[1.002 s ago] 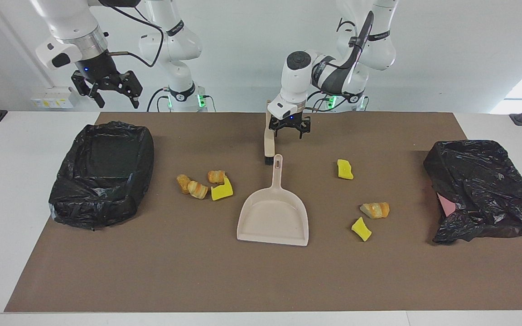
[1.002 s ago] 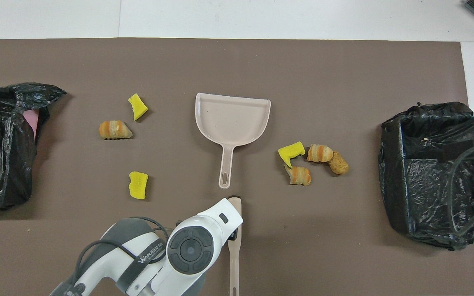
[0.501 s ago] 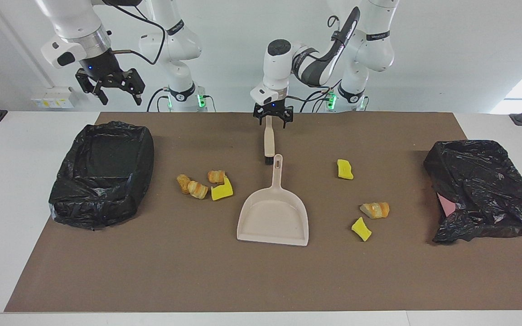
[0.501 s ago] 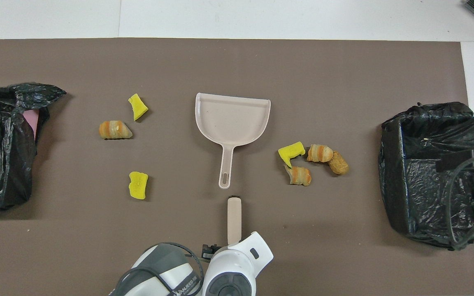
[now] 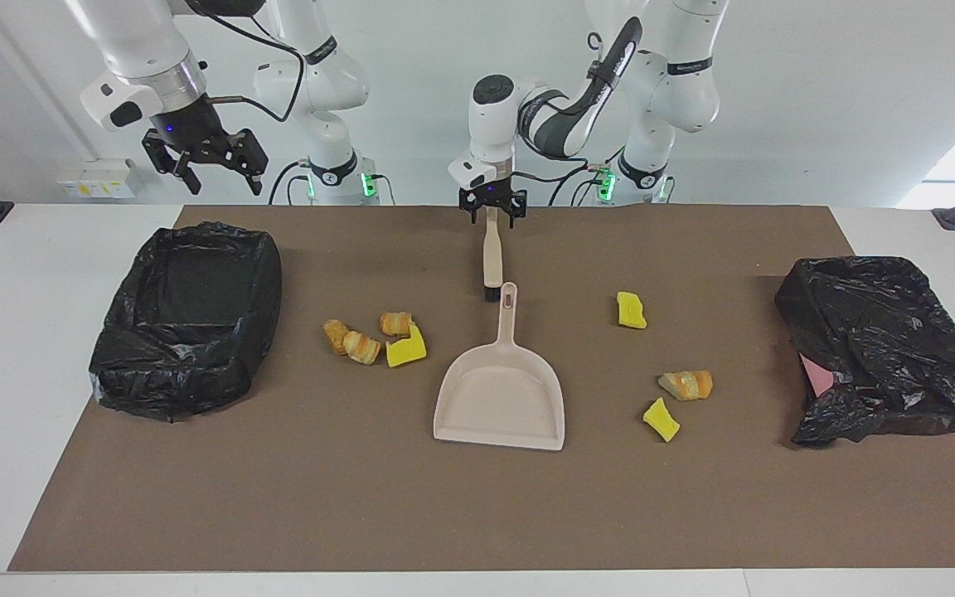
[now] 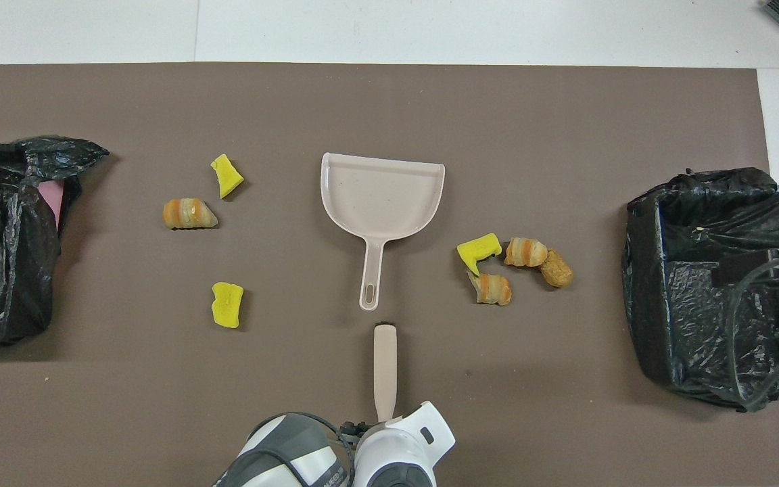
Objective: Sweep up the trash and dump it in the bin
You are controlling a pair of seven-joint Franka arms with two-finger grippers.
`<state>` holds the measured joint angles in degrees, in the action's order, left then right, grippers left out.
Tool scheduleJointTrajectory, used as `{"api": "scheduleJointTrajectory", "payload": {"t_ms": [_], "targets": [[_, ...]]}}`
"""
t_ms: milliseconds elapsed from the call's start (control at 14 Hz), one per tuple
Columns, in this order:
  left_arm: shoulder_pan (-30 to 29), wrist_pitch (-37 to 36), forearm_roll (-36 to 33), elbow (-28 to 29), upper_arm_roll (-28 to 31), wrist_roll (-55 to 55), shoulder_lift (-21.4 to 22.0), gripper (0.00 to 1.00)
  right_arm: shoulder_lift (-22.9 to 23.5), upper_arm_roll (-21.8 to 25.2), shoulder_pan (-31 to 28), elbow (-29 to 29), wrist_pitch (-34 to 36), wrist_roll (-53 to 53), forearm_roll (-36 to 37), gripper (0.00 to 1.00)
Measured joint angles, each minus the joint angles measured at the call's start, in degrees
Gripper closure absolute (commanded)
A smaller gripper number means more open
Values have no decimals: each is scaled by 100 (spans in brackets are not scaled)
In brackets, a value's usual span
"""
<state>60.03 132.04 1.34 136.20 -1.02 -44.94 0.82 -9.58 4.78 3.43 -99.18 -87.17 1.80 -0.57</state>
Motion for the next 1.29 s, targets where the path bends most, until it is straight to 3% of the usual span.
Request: {"api": "scheduleJointTrajectory", "payload": {"t_ms": [358,501,644,1288], "targets": [[0,-37,0,-16,16,-3,8,46,-23,-15,5,-69,0,0,-4,0],[0,-90,0,-35,30,-4,27,67,-26,-17,7,-93,0,0,-6,0],[0,-291,0,-113,50,-9,49,100,-31,-17,7,-109,0,0,-6,0],[-460,-1968,-51,-645,263,-21,311,100,-35,-23,106,-117,-103,0,-19,0]]}}
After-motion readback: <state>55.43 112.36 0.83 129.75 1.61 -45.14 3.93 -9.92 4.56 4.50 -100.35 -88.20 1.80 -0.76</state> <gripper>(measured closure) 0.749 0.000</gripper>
